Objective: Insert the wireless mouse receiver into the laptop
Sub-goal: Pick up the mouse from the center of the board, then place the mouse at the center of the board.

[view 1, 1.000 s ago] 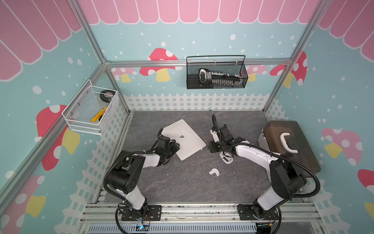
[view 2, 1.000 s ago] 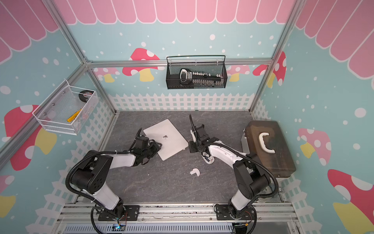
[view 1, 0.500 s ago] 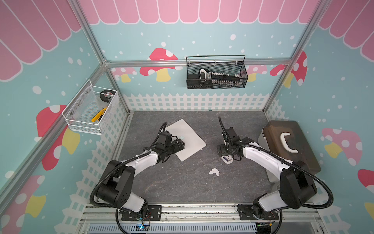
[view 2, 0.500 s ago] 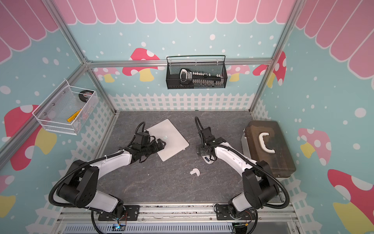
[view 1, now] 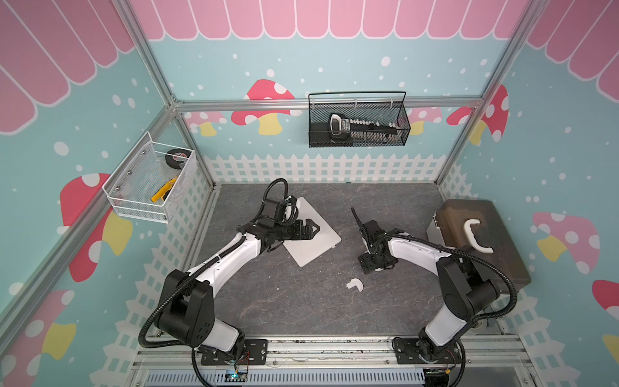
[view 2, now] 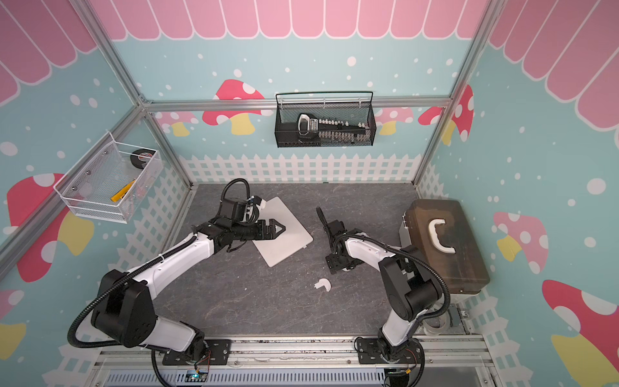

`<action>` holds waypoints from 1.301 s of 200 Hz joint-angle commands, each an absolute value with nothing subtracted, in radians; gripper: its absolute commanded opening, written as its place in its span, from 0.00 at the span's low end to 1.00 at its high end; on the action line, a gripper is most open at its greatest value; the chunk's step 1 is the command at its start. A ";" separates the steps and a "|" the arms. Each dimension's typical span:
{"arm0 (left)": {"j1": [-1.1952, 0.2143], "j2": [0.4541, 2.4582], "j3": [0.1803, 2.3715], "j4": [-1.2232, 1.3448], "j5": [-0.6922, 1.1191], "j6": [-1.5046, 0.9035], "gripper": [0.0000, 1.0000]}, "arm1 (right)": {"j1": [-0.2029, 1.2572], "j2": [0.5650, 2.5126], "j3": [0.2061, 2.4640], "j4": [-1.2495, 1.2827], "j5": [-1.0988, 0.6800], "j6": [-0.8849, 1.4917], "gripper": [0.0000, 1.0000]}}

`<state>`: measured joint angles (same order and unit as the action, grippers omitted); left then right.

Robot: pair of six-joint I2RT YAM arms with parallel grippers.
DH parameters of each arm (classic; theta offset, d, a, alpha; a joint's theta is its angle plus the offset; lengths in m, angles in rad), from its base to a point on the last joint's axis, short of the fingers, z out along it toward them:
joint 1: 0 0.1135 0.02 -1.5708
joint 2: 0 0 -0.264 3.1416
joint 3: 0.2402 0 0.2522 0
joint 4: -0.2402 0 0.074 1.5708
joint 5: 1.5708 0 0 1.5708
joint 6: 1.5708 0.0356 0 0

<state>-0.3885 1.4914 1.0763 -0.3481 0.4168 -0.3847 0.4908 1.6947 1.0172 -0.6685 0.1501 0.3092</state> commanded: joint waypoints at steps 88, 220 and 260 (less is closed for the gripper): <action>-0.391 1.514 1.078 -0.376 0.529 -0.351 0.90 | 0.501 1.669 1.039 -0.591 0.096 0.221 0.32; -0.605 1.274 0.944 -0.547 0.224 0.485 0.86 | 0.659 1.611 1.195 -0.742 -0.294 -0.059 0.28; -0.608 1.005 0.867 -0.577 -0.014 0.408 0.91 | 0.728 1.721 1.263 -0.764 -0.235 -0.121 0.29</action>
<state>-0.6060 1.1286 0.8944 -0.5568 0.1719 0.3897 0.6956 1.6714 1.2022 -0.7036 -0.2825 -0.0334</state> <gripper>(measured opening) 0.895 0.567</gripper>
